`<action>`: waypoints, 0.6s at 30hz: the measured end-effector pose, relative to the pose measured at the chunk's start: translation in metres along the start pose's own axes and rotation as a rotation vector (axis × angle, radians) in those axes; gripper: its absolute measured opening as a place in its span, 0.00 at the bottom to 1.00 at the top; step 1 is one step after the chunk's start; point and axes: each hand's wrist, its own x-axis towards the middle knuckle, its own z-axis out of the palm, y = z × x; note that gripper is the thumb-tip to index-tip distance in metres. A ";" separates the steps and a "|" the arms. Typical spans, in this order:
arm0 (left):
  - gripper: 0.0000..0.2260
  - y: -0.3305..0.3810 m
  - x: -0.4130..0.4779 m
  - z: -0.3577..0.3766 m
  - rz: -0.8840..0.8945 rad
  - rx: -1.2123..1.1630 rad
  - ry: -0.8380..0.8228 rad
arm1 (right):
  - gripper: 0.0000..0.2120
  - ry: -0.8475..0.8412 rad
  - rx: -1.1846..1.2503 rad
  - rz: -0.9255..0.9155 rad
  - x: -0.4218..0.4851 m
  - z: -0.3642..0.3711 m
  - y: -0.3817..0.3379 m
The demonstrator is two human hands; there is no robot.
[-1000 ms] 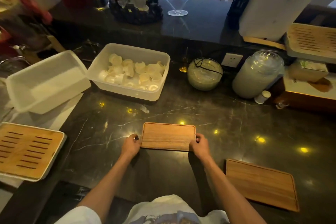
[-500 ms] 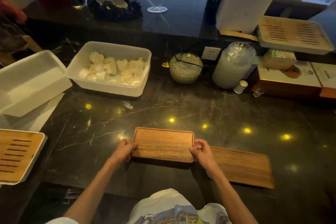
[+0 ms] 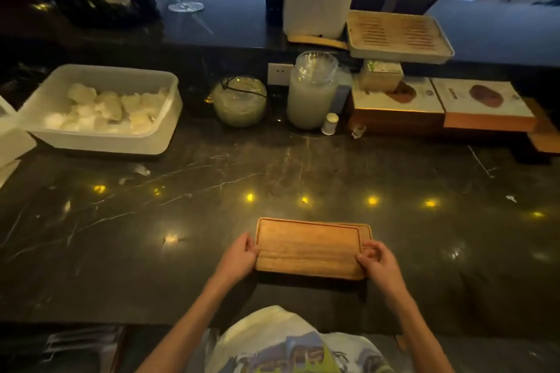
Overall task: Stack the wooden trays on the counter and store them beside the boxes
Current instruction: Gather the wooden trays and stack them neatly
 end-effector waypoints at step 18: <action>0.07 0.018 0.035 0.044 0.151 0.512 0.118 | 0.14 0.081 -0.141 -0.017 0.059 -0.024 0.015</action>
